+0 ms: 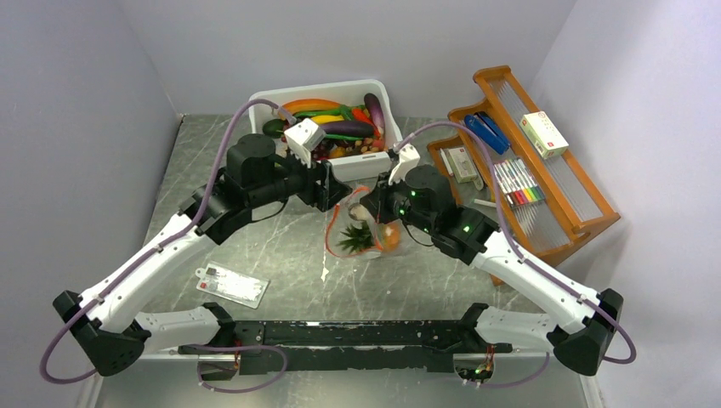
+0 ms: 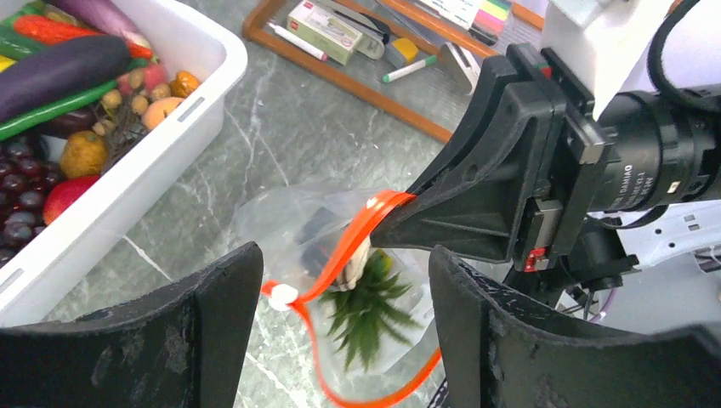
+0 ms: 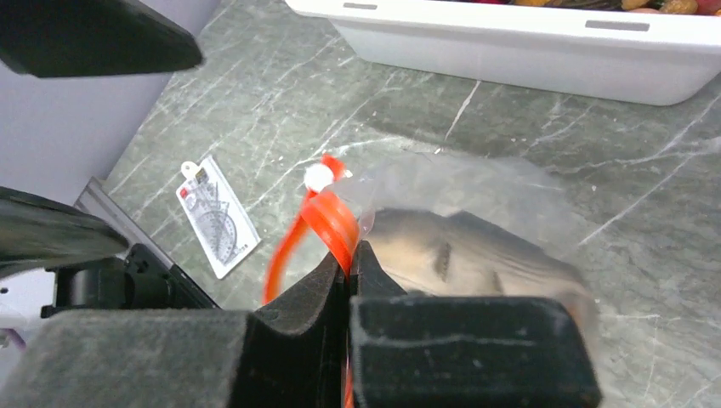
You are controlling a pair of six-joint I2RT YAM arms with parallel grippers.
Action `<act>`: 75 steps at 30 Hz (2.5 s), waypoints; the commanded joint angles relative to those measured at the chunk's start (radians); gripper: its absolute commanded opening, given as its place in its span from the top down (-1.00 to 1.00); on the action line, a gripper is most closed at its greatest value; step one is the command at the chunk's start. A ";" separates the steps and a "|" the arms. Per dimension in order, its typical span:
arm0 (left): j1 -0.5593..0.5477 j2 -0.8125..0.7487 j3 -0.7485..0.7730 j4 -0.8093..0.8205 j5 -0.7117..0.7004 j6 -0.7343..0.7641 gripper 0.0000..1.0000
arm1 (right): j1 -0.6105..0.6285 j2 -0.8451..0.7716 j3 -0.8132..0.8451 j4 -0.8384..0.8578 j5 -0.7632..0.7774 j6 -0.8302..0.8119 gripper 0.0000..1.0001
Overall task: Place the food in the zip-top bag and seal the zipper
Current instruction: Place the fake fish in the zipper food storage bag, then pick up the fake fruit from the bin.
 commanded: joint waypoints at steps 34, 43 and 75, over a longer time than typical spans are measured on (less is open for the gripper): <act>0.468 0.622 0.401 -0.043 -0.161 0.217 -0.27 | -0.003 -0.188 -0.070 -0.091 0.268 -0.008 1.00; 0.563 0.898 0.680 -0.092 -0.035 0.288 -0.52 | -0.003 -0.062 0.074 -0.126 0.290 -0.055 1.00; 0.539 1.190 0.714 0.106 0.378 0.265 -0.03 | -0.004 0.037 0.170 -0.144 0.348 -0.081 1.00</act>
